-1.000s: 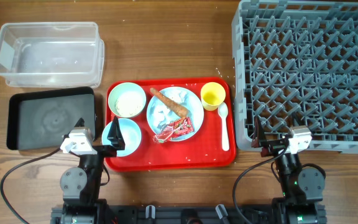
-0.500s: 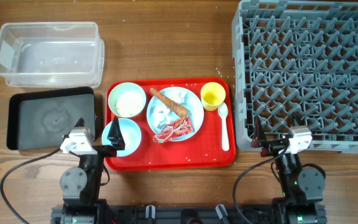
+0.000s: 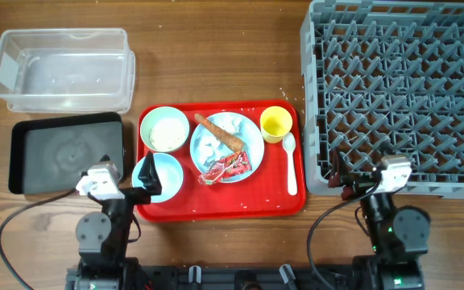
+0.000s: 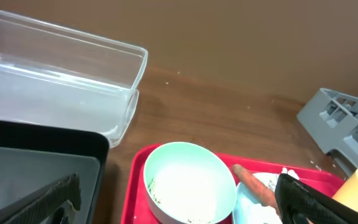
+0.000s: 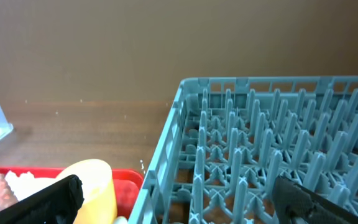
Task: Sort waste into correct bins and load items into the dishwasher rack
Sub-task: 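Reach the left gripper to the blue plate and grasp the white tissue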
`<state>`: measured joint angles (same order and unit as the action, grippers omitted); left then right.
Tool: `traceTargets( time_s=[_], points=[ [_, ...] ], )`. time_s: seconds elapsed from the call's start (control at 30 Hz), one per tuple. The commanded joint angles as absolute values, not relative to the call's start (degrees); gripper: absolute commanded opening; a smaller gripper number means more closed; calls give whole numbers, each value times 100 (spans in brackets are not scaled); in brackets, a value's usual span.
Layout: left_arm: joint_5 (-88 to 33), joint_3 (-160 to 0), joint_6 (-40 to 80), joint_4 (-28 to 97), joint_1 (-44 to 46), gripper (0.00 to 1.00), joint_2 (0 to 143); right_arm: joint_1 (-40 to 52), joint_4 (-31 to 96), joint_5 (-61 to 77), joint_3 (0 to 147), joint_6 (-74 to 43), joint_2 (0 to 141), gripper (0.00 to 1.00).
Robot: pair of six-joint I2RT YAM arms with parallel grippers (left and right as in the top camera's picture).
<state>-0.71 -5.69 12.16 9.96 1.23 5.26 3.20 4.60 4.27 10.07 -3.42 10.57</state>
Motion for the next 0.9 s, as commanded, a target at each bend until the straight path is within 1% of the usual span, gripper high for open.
traceTargets(
  time_s=[0.0, 0.13, 0.2, 0.3, 0.37, 0.47, 0.57, 0.63, 0.87],
  points=[
    [-69, -1380, 1288, 1175, 165, 100, 1264, 303, 744, 403, 1933, -447, 1879, 100],
    [-80, -2523, 1291, 1671, 165, 100, 2606, 303, 1594, 467, 3079, -443, 2967, 100],
    [-80, -2978, 1291, 1975, 165, 100, 3046, 303, 2036, 467, 3505, -445, 3367, 100],
    [-82, -4051, 1291, 2849, 165, 100, 3966, 303, 2783, 462, 4130, -447, 3938, 100],
    [-148, -4825, 1291, 3675, 165, 100, 4576, 303, 3500, 460, 4698, -449, 4414, 100],
    [-209, -5441, 1288, 4541, 165, 100, 5059, 303, 4040, 462, 5146, -449, 4838, 100],
    [-207, -5544, 1288, 4921, 165, 100, 5295, 303, 4134, 753, 5229, -447, 5085, 100],
    [-209, -5544, 1291, 4952, 165, 100, 5400, 303, 4152, 987, 5229, -447, 5118, 100],
    [-274, -5544, 1291, 4899, 165, 100, 5454, 303, 4128, 950, 5229, -451, 5118, 100]
  ],
)
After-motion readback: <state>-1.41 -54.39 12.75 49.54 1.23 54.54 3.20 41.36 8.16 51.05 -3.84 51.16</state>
